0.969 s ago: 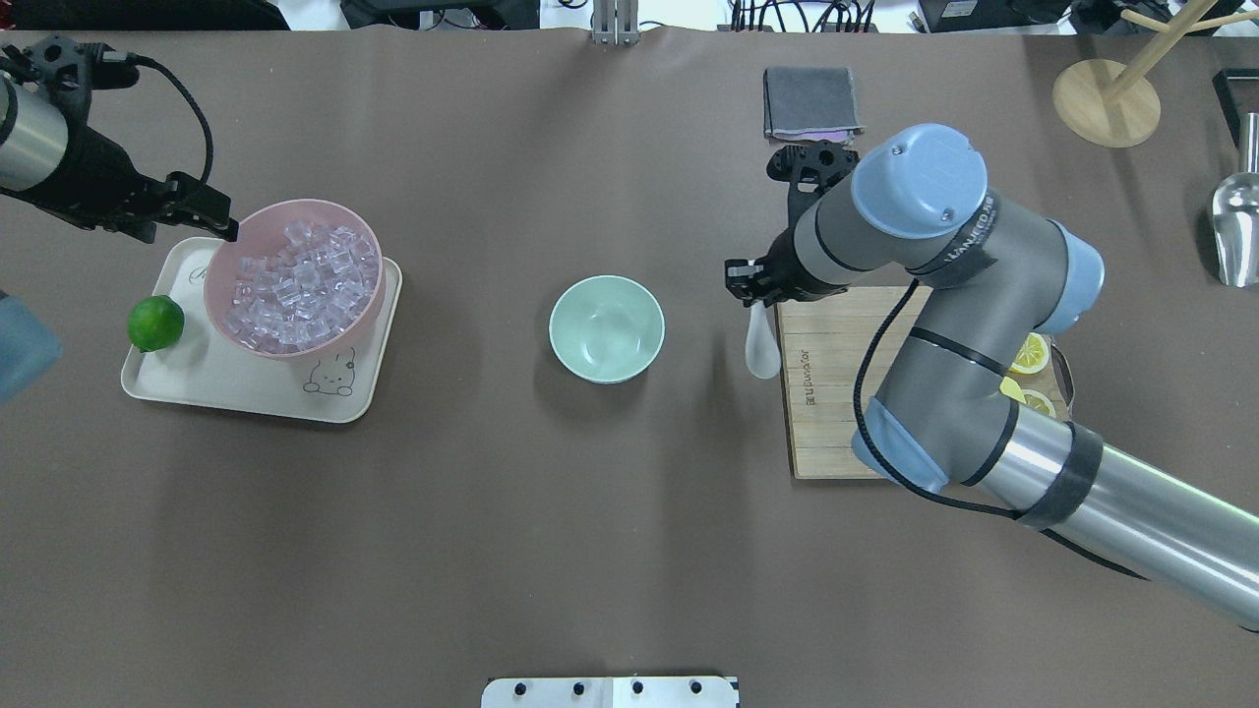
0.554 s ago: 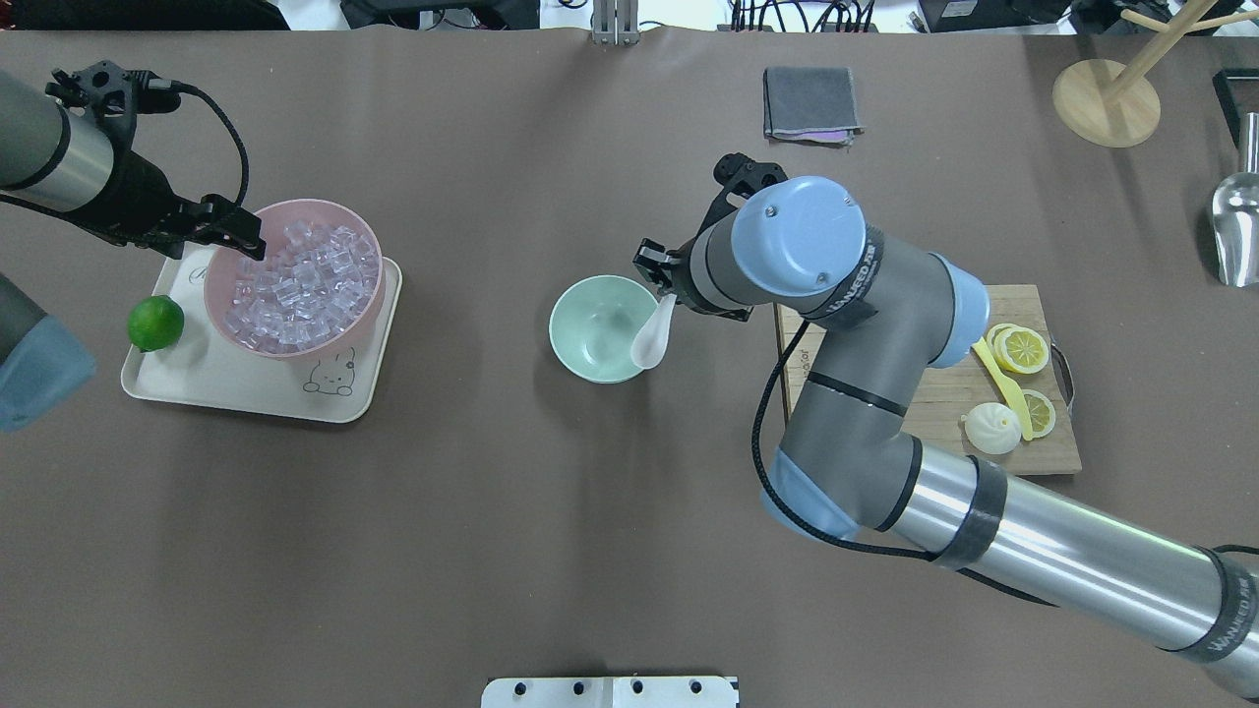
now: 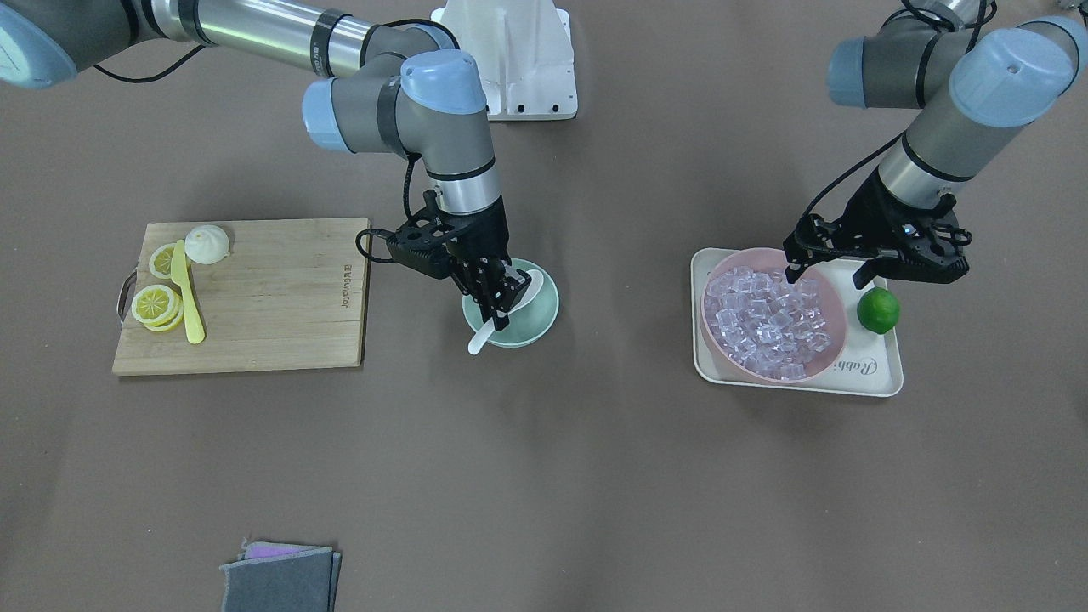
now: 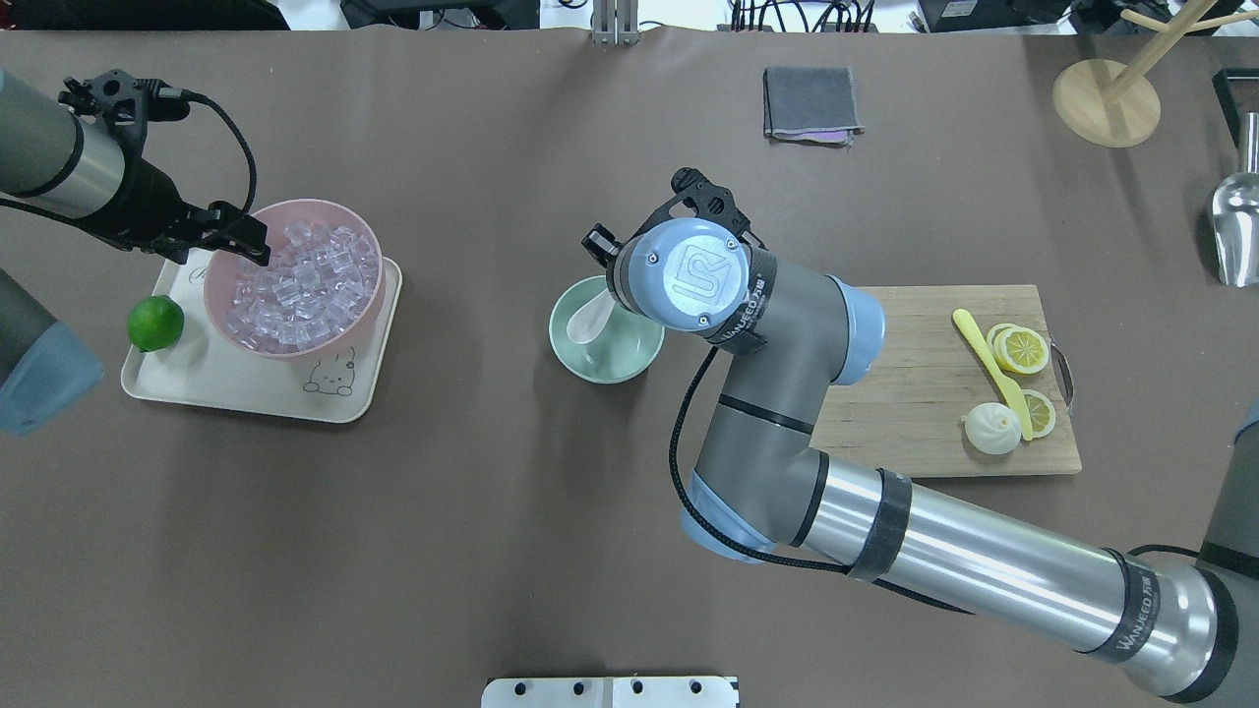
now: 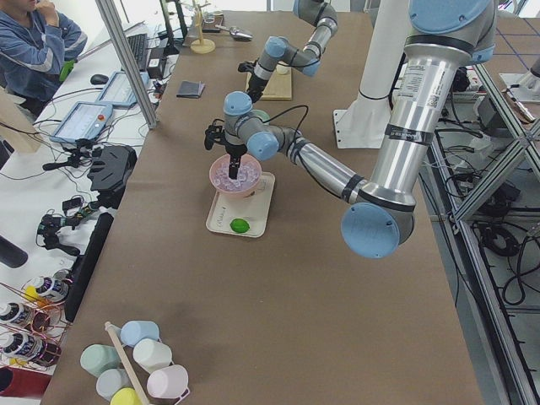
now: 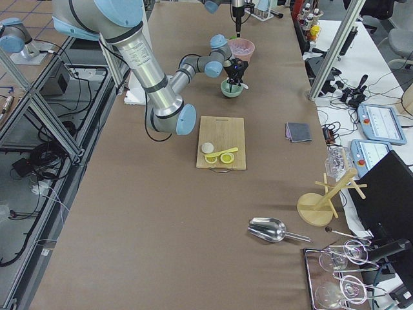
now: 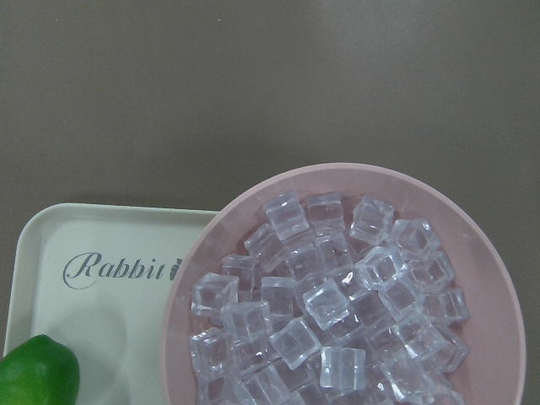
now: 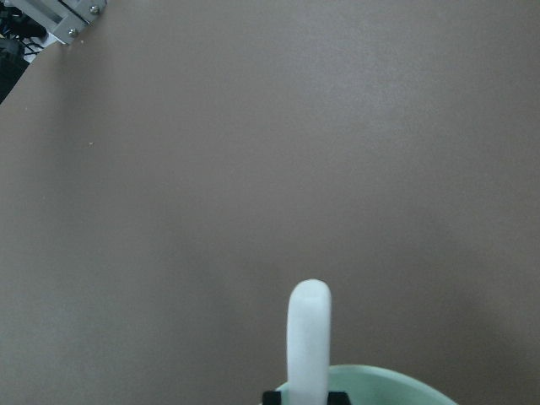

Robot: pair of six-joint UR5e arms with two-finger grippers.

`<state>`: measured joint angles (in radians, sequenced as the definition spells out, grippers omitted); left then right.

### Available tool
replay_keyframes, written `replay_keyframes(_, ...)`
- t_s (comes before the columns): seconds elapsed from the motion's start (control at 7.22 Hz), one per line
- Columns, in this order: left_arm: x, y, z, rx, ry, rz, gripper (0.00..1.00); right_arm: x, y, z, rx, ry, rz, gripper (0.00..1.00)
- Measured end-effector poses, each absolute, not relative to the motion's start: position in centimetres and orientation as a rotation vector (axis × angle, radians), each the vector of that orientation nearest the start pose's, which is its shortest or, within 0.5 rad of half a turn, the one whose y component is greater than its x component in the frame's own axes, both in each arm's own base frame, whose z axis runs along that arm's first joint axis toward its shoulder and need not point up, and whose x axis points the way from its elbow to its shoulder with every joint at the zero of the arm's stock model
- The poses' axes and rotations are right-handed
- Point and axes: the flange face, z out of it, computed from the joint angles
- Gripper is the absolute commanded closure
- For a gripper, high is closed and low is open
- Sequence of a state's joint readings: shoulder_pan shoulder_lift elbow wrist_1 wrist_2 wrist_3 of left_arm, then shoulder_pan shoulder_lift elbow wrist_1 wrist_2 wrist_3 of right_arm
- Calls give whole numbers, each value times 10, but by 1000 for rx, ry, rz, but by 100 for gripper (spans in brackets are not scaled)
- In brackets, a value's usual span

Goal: Put spoon and ice into bowl

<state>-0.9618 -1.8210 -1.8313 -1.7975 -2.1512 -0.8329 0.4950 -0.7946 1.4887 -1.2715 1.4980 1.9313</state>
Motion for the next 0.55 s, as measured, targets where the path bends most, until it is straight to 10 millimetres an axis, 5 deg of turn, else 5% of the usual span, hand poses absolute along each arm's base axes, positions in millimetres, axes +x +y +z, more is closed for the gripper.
replay_keyframes(0.55, 300, -505, 368, 202, 863, 56, 16, -552, -491, 201, 155, -990, 665, 0)
